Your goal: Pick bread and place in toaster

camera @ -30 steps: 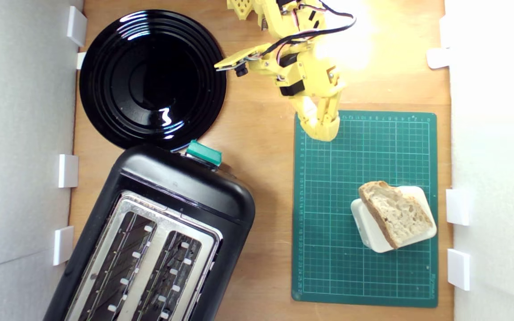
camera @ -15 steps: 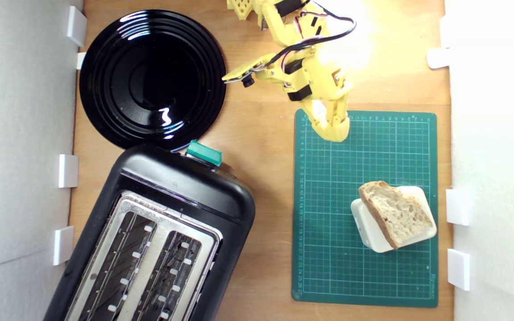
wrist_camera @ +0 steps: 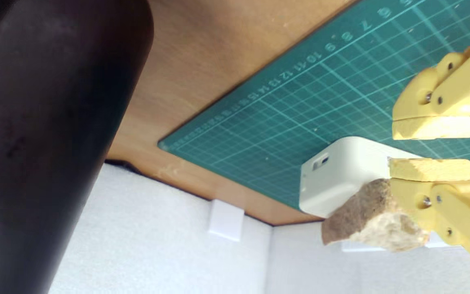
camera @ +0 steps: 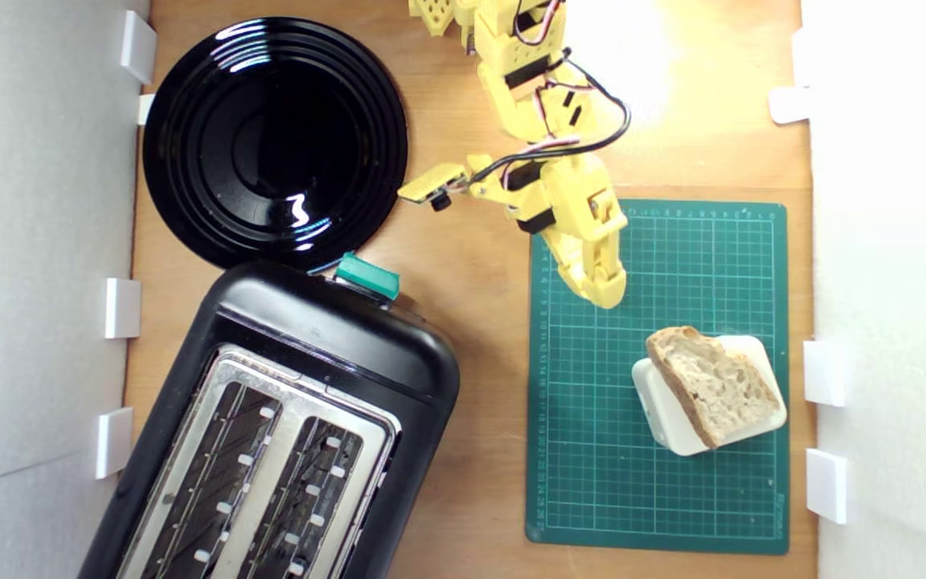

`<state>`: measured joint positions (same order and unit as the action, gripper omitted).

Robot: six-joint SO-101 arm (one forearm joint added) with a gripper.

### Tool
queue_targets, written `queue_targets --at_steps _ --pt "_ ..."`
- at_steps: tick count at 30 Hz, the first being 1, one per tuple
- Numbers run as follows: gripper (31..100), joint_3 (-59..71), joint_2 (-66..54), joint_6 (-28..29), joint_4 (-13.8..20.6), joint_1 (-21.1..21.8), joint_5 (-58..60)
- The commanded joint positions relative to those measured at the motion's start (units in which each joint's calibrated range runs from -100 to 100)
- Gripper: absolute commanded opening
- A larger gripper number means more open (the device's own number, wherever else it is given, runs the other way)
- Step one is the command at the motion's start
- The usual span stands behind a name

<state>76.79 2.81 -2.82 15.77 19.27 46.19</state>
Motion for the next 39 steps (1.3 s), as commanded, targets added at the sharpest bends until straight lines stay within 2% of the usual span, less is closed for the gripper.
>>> queue_targets --at_steps 1,5,12,14,26,30,34,39 --pt "64.4 -3.03 0.76 0.07 0.46 0.15 2.11" --pt "75.2 -2.94 0.76 0.07 0.55 0.31 2.11" --pt "86.1 -3.03 0.85 0.13 0.55 2.09 2.45" --pt "88.5 -2.94 1.68 0.13 0.55 2.73 6.03" --pt "89.6 -6.30 5.34 0.60 0.55 4.75 8.59" --pt "89.9 -7.57 9.42 0.07 0.46 5.15 15.42" --pt "94.7 -8.02 10.83 0.07 0.19 5.15 16.70" --pt "94.7 -11.02 11.75 0.07 -0.36 6.20 16.70"
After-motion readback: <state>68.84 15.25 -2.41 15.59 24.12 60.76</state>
